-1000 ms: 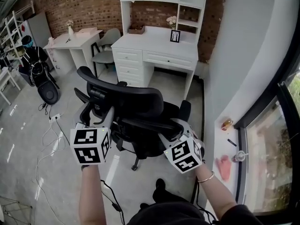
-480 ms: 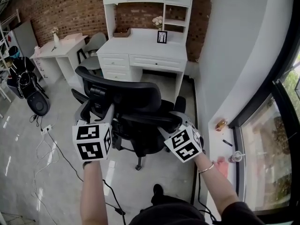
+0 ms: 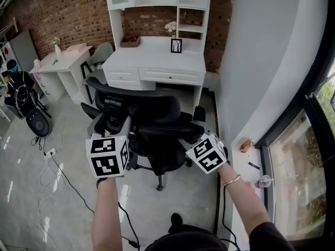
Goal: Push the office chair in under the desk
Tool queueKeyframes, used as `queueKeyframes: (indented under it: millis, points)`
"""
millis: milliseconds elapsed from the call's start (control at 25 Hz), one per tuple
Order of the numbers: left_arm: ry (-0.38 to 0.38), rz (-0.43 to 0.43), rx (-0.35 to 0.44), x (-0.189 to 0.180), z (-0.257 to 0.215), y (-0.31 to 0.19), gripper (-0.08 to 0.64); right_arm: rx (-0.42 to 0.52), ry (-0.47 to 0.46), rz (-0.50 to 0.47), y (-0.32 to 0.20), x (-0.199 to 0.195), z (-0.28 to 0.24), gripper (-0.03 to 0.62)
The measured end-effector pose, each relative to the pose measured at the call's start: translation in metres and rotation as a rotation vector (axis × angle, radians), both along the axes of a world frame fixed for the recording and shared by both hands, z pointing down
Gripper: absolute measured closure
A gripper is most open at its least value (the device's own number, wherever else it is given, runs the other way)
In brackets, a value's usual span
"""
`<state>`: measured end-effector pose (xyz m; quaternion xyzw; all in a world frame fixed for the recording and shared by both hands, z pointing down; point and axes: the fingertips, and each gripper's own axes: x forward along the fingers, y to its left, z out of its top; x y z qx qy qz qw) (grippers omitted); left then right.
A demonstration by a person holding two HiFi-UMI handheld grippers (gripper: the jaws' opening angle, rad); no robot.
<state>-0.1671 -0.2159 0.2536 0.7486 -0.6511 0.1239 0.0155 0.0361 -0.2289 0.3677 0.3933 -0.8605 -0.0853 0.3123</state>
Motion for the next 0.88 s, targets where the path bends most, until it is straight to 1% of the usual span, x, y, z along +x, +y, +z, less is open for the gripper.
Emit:
queueKeyframes:
  millis: [200,680,880]
  points:
    - [0.007,0.03,-0.012,0.015,0.001,-0.03,0.264,0.004,-0.001,0.005,-0.036,0.015,0.002,0.35]
    - [0.012,0.028,-0.029,0.034,0.001,-0.107,0.264,-0.004,0.007,0.014,-0.116,0.036,0.002,0.35]
    - [0.017,0.033,-0.034,0.048,0.001,-0.136,0.264,-0.008,0.013,0.02,-0.15,0.049,0.003,0.348]
